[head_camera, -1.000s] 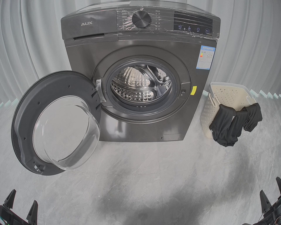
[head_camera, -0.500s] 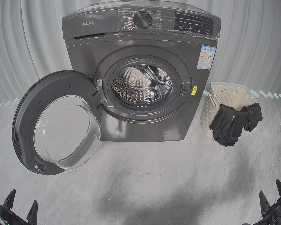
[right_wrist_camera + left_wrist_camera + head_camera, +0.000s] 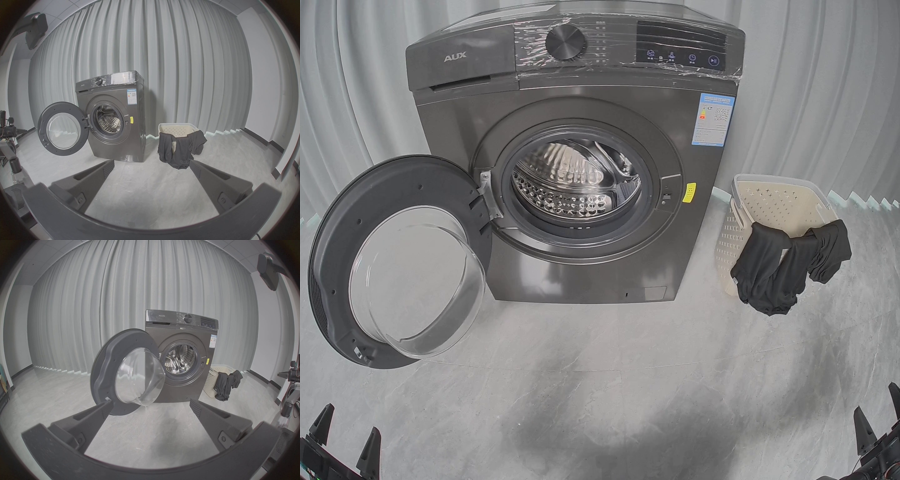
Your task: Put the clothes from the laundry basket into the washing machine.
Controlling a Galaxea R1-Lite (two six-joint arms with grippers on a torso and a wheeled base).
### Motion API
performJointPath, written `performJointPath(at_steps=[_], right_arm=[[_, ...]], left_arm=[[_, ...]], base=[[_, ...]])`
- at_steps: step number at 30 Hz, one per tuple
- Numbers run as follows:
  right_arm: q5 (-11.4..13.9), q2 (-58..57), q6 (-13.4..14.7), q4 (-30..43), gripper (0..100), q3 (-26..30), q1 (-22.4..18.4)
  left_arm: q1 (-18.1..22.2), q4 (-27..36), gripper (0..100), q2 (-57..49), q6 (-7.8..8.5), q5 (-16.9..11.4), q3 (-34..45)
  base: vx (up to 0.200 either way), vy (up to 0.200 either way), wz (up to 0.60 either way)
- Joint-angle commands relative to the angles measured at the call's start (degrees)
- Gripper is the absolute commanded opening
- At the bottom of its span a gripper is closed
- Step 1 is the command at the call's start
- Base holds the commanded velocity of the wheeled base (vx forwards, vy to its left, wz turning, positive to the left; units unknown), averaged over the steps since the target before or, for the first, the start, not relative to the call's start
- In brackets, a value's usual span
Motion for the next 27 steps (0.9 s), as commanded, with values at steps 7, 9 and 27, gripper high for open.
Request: performJointPath(at_steps=[7,9,27], right_arm=[[0.02,-0.6,0.03,0.01,100,1.01,0.02],[0.02,-0.6,0.03,0.01,100,1.01,0.02],[0.02,-0.6,0.03,0.01,100,1.01,0.02]], left_arm=[[0.01,0.0,100,-0.84,-0.12,0.01,0.92],[0.01,0.0,100,-0.84,-0.12,0.01,0.92],[0.01,0.0,100,-0.92,-0.12,0.09,0.92]], base=[[0.0,-0.2,0.0],[0.0,-0.2,0.0],[0.0,-0.1,0.0]])
